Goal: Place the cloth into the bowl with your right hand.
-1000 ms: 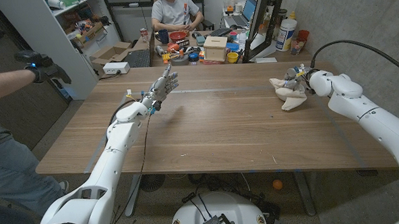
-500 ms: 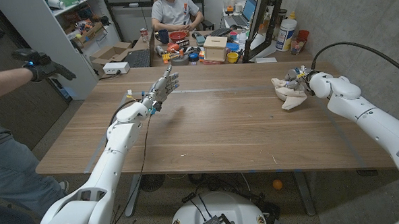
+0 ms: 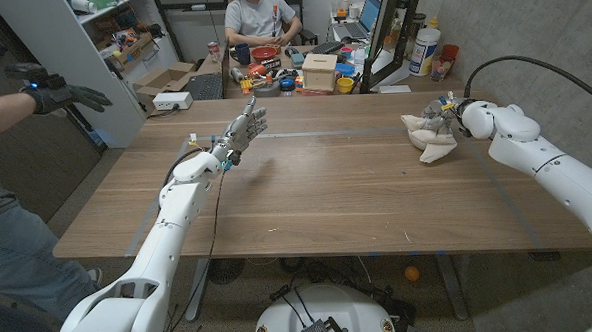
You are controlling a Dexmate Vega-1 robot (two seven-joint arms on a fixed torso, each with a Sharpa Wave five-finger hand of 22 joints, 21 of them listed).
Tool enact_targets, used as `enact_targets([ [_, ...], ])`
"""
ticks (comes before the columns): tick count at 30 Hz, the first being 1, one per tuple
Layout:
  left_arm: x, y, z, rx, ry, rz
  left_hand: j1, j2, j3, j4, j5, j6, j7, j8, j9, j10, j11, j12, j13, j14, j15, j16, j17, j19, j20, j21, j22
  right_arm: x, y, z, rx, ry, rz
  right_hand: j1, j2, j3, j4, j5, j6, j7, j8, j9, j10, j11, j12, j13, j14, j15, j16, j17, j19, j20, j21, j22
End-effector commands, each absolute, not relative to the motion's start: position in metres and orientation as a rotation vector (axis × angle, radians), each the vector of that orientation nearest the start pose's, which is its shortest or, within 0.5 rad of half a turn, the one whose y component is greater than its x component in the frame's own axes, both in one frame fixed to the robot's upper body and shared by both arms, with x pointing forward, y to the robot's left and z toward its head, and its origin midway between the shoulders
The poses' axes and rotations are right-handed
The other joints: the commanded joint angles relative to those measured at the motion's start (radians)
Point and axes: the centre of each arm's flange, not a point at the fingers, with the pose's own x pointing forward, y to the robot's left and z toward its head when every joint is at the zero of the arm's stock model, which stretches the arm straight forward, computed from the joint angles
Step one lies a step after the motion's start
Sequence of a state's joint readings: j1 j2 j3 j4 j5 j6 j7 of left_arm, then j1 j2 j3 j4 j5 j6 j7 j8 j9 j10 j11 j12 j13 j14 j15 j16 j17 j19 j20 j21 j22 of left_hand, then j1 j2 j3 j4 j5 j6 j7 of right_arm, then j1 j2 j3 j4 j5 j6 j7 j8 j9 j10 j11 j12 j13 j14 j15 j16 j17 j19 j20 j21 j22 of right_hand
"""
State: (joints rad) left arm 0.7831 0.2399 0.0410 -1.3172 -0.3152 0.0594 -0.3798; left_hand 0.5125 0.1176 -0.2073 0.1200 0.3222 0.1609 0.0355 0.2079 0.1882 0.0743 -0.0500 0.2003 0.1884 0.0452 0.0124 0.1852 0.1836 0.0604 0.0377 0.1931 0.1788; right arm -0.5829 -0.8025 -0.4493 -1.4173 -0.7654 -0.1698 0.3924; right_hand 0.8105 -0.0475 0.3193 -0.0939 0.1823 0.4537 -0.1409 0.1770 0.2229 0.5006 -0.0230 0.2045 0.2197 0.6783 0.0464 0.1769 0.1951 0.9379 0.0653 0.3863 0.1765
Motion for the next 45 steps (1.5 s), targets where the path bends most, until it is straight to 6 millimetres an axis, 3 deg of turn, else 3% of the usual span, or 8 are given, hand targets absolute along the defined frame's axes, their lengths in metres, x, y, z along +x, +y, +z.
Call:
enact_targets([
  [1,0.670,0.267,0.010,0.013,-0.481,-0.382,0.001,0.009,-0.009,-0.002,0.002,0.008,0.004,0.005,0.003,0.003,-0.003,0.001,0.002,0.001,0.005,0.006,0.006,-0.001,0.004,0.010,0.002,0.647,-0.383,0.095,-1.663,-0.105,-0.127,-0.044,-0.014,-0.018,0.007,0.011,-0.075,0.016,0.003,-0.001,-0.089,0.041,-0.010,0.006,-0.095,0.058,-0.007,-0.001,-0.022,0.050,-0.034,0.002],
  [10,0.669,0.268,0.010,0.016,-0.480,-0.381,0.001,0.009,-0.010,-0.002,0.002,0.014,0.003,0.006,0.003,0.003,-0.004,0.001,0.002,0.003,0.005,0.006,0.006,-0.001,0.004,0.010,0.002,0.638,-0.380,0.105,-1.649,-0.158,-0.182,-0.107,-0.046,-0.052,0.025,0.016,-0.108,0.035,0.011,-0.004,-0.121,0.092,-0.003,-0.001,-0.158,0.096,-0.001,-0.003,-0.046,0.100,-0.068,0.000],
  [28,0.667,0.271,0.015,0.033,-0.492,-0.408,0.003,0.011,-0.012,-0.002,0.002,0.012,0.005,0.003,0.003,-0.003,-0.002,-0.002,0.002,0.000,0.006,0.005,0.006,-0.002,0.005,0.010,0.002,0.570,-0.354,0.150,-1.517,-0.383,-0.314,-0.148,-0.034,-0.065,0.044,0.026,-0.073,0.035,0.030,-0.008,-0.076,0.076,0.021,-0.009,-0.118,0.061,0.019,-0.002,-0.033,0.066,-0.084,0.003],
  [30,0.665,0.272,0.017,0.045,-0.502,-0.407,0.004,0.012,-0.012,-0.002,0.002,0.009,0.003,0.002,0.003,-0.004,0.000,-0.002,0.002,0.000,0.006,0.005,0.006,-0.003,0.005,0.010,0.002,0.563,-0.354,0.147,-1.453,-0.484,-0.338,-0.195,-0.021,-0.079,0.068,0.028,-0.049,0.036,0.036,-0.010,-0.063,0.075,0.028,-0.012,-0.138,0.051,0.012,-0.001,-0.115,0.073,-0.129,0.005],
  [32,0.663,0.273,0.020,0.058,-0.511,-0.407,0.004,0.012,-0.012,-0.002,0.002,0.007,0.003,0.001,0.003,-0.005,0.001,-0.002,0.002,-0.004,0.005,0.003,0.006,-0.003,0.005,0.009,0.002,0.560,-0.357,0.142,-1.364,-0.587,-0.340,-0.227,0.007,-0.084,0.083,0.037,-0.014,0.018,0.039,-0.015,-0.055,0.058,0.031,-0.016,-0.257,0.006,-0.006,-0.004,-0.300,0.077,-0.205,0.010],
  [34,0.661,0.275,0.023,0.085,-0.512,-0.415,0.005,0.012,-0.013,-0.003,0.002,0.001,0.002,-0.002,0.003,-0.008,0.000,-0.003,0.002,-0.008,0.005,0.002,0.006,-0.007,0.002,0.008,0.002,0.558,-0.359,0.137,-1.279,-0.660,-0.339,-0.227,0.029,-0.078,0.081,0.043,-0.002,0.006,0.035,-0.019,-0.076,0.049,0.024,-0.017,-0.331,-0.007,-0.004,-0.005,-0.447,0.019,-0.217,0.013],
  [39,0.653,0.280,0.030,0.143,-0.531,-0.402,0.006,0.013,-0.014,-0.003,0.002,-0.014,-0.003,-0.008,0.003,-0.020,0.002,-0.007,0.002,-0.023,0.003,-0.003,0.006,-0.019,-0.005,0.004,0.002,0.559,-0.359,0.131,-1.083,-0.776,-0.301,-0.226,0.045,-0.073,0.077,0.045,-0.030,0.040,0.021,-0.021,-0.106,0.066,0.016,-0.018,-0.380,-0.010,-0.001,-0.006,-0.507,-0.047,-0.206,0.015],
  [45,0.644,0.288,0.036,0.166,-0.561,-0.381,0.007,0.014,-0.014,-0.003,0.002,-0.018,-0.003,-0.010,0.003,-0.021,0.002,-0.007,0.002,-0.025,0.002,-0.002,0.005,-0.021,-0.008,0.004,0.002,0.569,-0.352,0.130,-0.879,-0.845,-0.201,-0.231,0.048,-0.075,0.075,0.043,-0.077,0.102,0.008,-0.022,-0.125,0.085,0.011,-0.018,-0.382,-0.021,0.005,-0.007,-0.508,-0.077,-0.195,0.014],
])
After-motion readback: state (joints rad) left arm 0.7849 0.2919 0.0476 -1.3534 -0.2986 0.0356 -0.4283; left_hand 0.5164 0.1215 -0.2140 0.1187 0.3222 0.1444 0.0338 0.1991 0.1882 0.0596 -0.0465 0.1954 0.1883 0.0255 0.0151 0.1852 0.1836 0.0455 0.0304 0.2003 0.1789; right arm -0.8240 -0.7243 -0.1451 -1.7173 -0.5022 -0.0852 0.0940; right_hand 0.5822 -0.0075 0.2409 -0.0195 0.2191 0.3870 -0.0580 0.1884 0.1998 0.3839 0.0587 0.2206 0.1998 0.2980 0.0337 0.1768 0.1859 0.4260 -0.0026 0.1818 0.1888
